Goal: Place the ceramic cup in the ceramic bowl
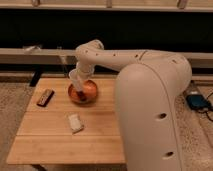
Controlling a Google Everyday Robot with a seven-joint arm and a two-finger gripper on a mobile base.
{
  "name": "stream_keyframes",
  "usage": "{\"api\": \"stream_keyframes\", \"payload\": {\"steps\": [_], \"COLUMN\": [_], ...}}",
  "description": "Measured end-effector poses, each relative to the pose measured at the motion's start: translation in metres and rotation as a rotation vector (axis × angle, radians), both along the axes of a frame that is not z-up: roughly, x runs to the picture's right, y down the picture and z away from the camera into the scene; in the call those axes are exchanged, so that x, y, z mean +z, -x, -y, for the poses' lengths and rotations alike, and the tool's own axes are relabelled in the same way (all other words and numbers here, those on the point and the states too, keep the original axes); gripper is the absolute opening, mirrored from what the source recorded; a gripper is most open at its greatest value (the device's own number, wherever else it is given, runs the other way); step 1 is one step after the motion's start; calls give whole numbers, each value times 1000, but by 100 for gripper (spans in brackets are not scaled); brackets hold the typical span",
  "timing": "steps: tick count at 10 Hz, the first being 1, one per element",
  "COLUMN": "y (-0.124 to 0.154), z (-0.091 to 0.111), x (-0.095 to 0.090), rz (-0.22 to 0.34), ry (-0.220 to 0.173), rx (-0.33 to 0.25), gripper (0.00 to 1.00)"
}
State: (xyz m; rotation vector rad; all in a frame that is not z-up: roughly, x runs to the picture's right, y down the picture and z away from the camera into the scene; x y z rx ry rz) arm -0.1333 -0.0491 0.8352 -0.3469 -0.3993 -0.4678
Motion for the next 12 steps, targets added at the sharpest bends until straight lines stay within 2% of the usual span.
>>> {"api": "stream_keyframes", "payload": {"steps": [2, 4, 6, 10, 12], "y": [-7, -18, -25, -35, -34], "z": [0, 0, -1, -4, -8], "x": [8, 18, 29, 43, 48], "rz": [-31, -74, -109, -140, -142], "ry": [5, 12, 20, 43, 58], "rx": [23, 42, 53, 69, 60], "gripper": [1, 16, 36, 77, 80]}}
